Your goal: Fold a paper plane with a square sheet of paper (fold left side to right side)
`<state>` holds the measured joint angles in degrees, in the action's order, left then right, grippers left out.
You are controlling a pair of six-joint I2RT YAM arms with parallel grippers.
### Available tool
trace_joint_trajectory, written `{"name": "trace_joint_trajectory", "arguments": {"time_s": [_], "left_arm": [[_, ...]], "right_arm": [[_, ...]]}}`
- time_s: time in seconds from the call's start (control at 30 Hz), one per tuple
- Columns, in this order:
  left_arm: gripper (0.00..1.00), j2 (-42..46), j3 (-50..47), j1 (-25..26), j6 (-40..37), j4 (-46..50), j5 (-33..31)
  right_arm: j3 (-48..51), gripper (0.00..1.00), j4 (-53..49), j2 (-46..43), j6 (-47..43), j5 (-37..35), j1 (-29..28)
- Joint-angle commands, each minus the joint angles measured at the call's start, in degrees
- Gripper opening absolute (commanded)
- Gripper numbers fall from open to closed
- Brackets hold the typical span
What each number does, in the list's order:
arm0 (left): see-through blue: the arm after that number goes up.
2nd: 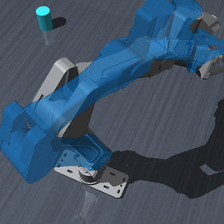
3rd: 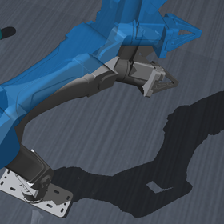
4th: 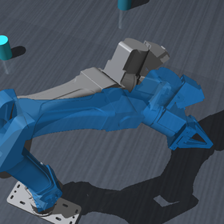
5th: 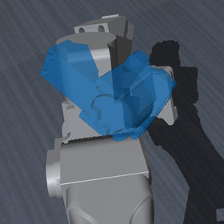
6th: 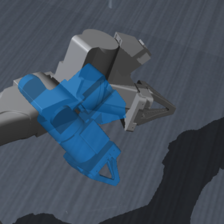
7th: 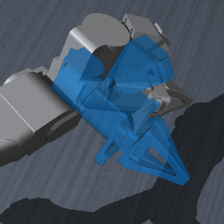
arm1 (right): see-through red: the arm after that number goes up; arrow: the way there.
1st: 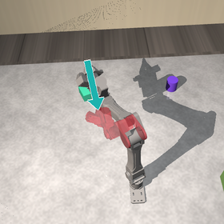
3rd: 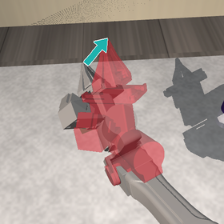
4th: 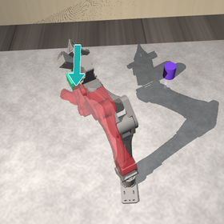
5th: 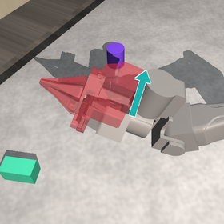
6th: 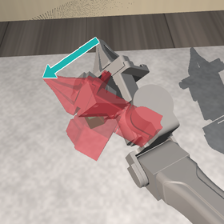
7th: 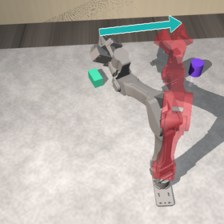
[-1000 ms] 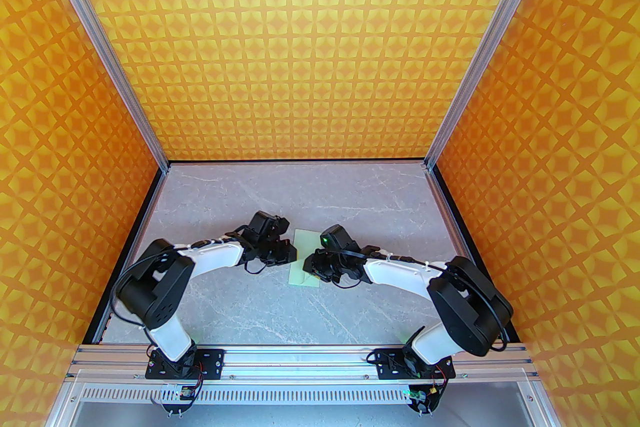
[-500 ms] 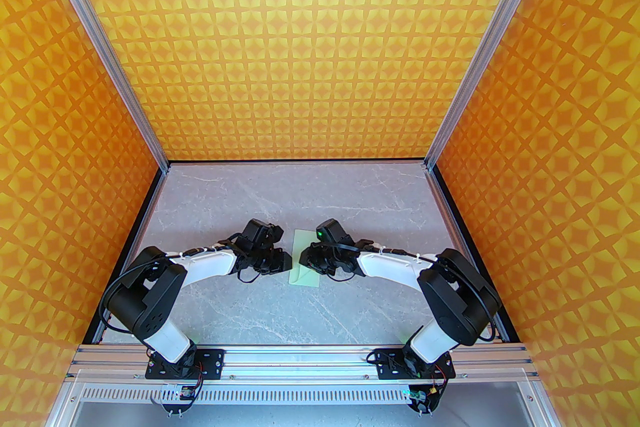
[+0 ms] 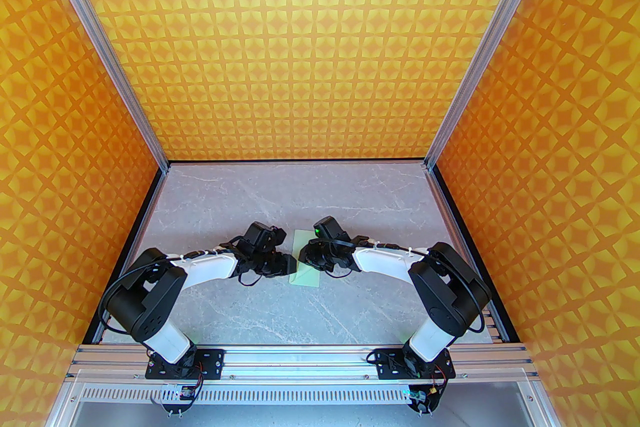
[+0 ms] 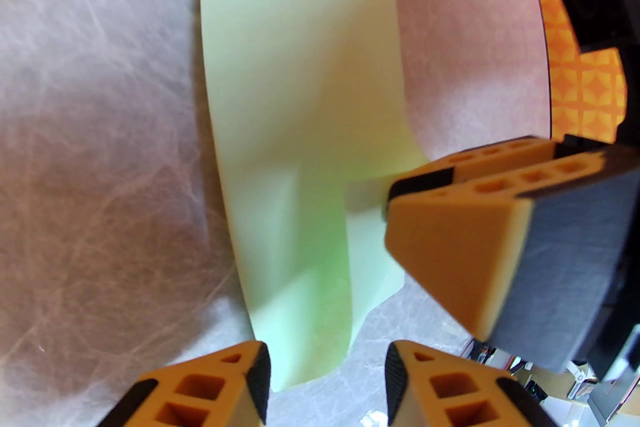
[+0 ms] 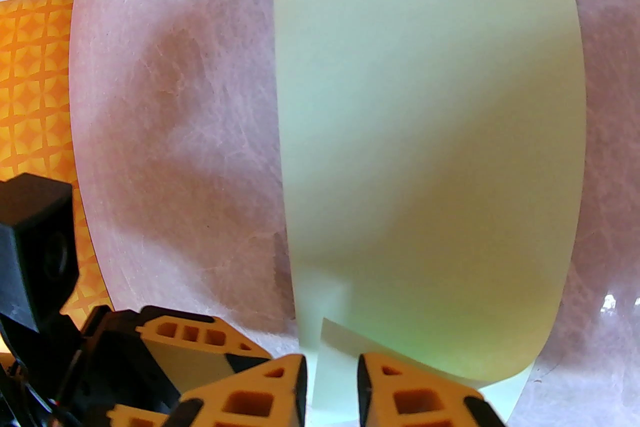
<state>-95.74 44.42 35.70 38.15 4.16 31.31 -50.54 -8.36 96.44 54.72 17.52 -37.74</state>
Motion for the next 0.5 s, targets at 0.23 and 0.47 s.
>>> {"name": "trace_joint_trajectory", "arguments": {"time_s": [0.23,0.47], "left_arm": [[0.51,-2.9,2.4,1.2,-2.2,-0.9,0.4],[0.46,-3.3,2.7,1.3,-2.0,-0.3,-0.4]], "right_arm": [[-1.6,0.24,-1.2,1.1,-1.1,-0.6,0.6],[-1.4,0.24,-1.1,1.3,-1.2,-0.5,0.6]]}}
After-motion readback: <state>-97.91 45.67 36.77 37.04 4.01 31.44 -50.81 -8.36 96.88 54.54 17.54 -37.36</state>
